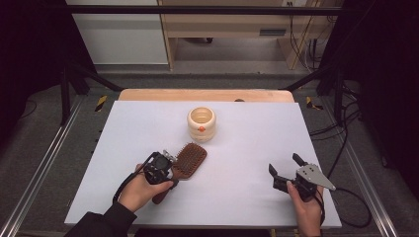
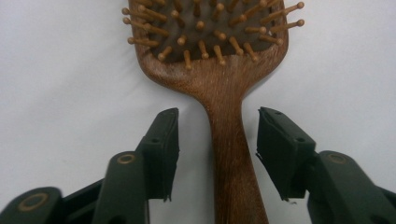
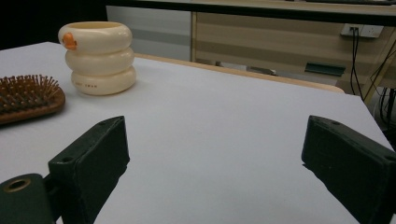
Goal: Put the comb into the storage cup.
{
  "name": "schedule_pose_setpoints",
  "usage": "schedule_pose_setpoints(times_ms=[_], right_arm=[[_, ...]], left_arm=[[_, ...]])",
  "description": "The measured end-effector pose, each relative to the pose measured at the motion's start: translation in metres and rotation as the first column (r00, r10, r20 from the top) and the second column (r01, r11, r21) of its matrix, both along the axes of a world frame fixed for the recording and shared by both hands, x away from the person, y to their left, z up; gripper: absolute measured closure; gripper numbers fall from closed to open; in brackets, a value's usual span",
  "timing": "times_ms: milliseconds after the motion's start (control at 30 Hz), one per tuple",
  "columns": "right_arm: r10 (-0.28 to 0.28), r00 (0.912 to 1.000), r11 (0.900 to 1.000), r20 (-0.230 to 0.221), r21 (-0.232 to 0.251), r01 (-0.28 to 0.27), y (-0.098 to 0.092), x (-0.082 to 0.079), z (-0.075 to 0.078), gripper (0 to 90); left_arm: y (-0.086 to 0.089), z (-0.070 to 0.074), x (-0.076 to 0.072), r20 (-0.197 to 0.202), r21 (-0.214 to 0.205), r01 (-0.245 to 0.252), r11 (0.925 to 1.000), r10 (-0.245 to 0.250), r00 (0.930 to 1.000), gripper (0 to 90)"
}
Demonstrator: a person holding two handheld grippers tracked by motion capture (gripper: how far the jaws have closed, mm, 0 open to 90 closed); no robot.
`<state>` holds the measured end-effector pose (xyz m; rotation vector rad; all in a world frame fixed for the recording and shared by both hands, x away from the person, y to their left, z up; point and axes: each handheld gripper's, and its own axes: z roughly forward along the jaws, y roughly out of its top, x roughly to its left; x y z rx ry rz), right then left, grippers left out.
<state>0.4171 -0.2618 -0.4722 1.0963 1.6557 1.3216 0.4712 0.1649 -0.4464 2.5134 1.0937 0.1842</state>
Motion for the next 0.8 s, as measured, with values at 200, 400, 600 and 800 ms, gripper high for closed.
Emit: schedule_pose_setpoints(times_ms=[200,400,600,800], right_arm=[[0.001,1.0000,1.0000,-0.001,0.003,-0.001,-0.0005,-0.0001,0.0002,7.4],[0.000,1.0000,1.0000,0.003,0.005,0.000,-0.0016,-0.0002,0.0006,7.4],[-0.001,1.0000,1.0000,0.002,0.000,0.001,-0.0011,-0.0002,0.0002,7.4],[0.002,1.0000,1.0000,0.001,-0.003,-0.002,0.0002,-0.0004,0.0002,7.4]], left_arm=[[-0.0060,-0.0018,0.0014,-0.018,0.004,0.003,1.0000,-0.003,0.9998,56.0],[-0.0088,-0.0032,0.0022,-0.009,0.026,-0.007,0.9996,0.007,0.9999,59.4],[-0.0088,-0.0054,-0.0031,0.043,0.037,0.001,0.9993,-0.003,0.9991,65.1],[-0.0074,-0.0066,-0.0041,0.056,0.031,0.021,0.9993,-0.022,0.9982,70.7]])
